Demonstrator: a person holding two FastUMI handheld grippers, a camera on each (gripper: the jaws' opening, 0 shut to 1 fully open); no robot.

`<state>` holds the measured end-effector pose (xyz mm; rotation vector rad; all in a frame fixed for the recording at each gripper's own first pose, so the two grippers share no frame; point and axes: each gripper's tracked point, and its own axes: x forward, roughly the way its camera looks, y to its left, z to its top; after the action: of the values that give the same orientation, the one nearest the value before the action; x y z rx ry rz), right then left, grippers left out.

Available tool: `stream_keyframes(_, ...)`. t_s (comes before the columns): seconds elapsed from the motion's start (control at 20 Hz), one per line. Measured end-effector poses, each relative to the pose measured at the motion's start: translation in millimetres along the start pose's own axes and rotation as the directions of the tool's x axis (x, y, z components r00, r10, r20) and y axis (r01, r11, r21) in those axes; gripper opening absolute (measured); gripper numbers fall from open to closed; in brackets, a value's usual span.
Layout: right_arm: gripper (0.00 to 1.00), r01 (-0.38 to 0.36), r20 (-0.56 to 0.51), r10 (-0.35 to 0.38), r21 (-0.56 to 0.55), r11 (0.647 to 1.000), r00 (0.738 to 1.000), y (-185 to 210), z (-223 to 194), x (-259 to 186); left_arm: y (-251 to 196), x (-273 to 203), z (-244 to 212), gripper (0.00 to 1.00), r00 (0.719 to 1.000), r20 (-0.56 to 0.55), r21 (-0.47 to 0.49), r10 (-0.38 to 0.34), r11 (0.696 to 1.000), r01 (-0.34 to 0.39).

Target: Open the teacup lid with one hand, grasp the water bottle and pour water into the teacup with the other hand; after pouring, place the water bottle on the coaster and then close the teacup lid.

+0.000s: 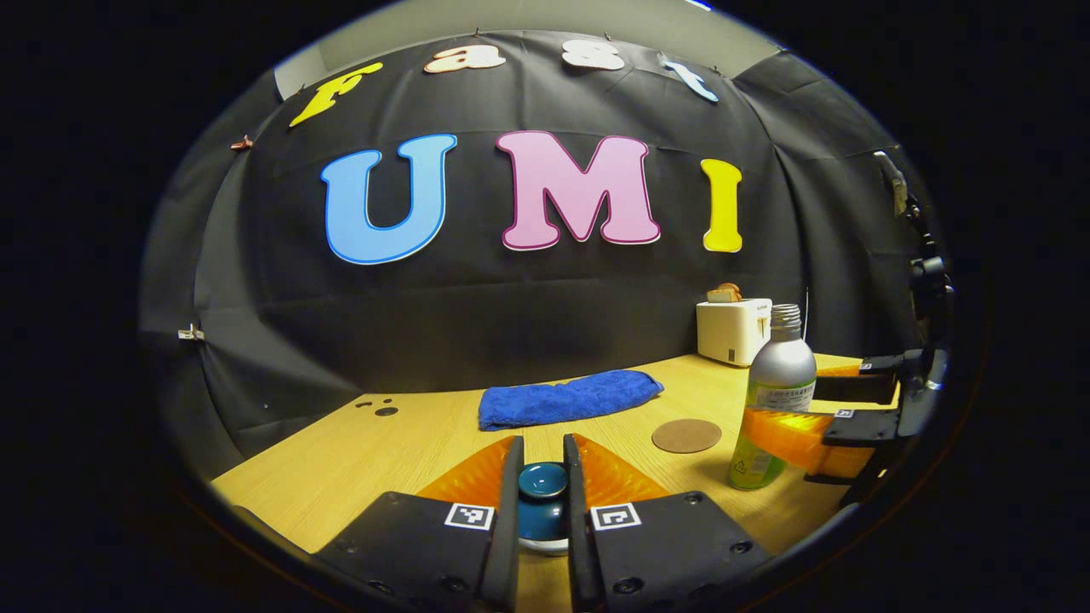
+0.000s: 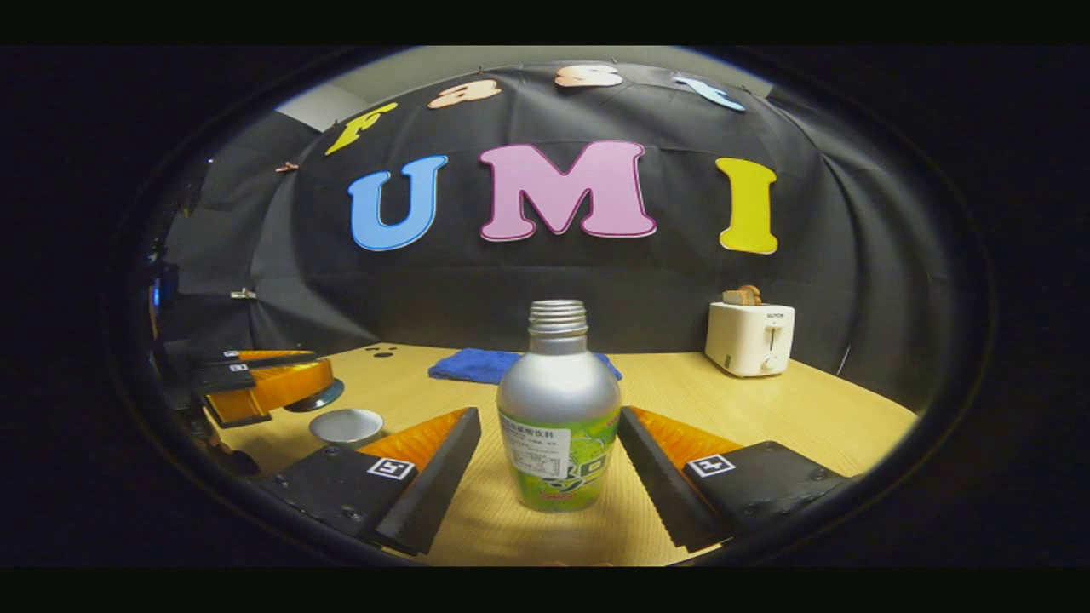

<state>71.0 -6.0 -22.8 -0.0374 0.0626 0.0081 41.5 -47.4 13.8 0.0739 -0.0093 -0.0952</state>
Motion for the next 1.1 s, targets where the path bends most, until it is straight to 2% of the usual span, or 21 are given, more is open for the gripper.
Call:
stream_keyframes(0.2,1.00,0.055,0.025,-0.055,0.000,0.998,0.998,-9,9,17,9,-8,-8,0.27,1.000,-0.018,-0.027,0.006,1.000,-0.006)
stream_keyframes(0.45,0.99,0.075,0.004,-0.075,0.030,0.997,0.997,-13,4,27,23,-16,-17,0.27,0.999,-0.034,-0.043,0.016,0.999,-0.017)
stream_keyframes(0.55,0.84,0.078,0.003,-0.078,0.026,0.997,0.997,-12,4,30,27,-18,-19,0.27,0.999,-0.035,-0.046,0.016,0.999,-0.017)
stream_keyframes(0.7,0.86,0.062,-0.005,-0.062,0.004,0.998,0.998,-6,5,28,32,-20,-22,0.27,0.999,-0.036,-0.051,0.018,0.998,-0.020)
stream_keyframes(0.75,0.87,0.050,-0.007,-0.051,-0.003,0.999,0.999,-3,3,28,32,-20,-21,0.30,0.999,-0.032,-0.053,0.017,0.998,-0.019)
stream_keyframes(0.8,0.83,0.037,-0.012,-0.038,-0.009,0.999,0.999,0,4,29,32,-21,-21,0.27,0.999,-0.031,-0.055,0.015,0.998,-0.017)
stream_keyframes(0.95,0.80,0.018,-0.037,-0.022,-0.100,0.995,0.999,6,6,32,37,-23,-20,0.27,1.000,-0.024,-0.050,0.016,0.999,-0.017)
stream_keyframes(1.1,0.79,0.030,-0.011,-0.034,-0.249,0.968,0.999,6,18,29,48,-27,-18,0.27,0.999,-0.009,-0.036,0.035,0.999,-0.036)
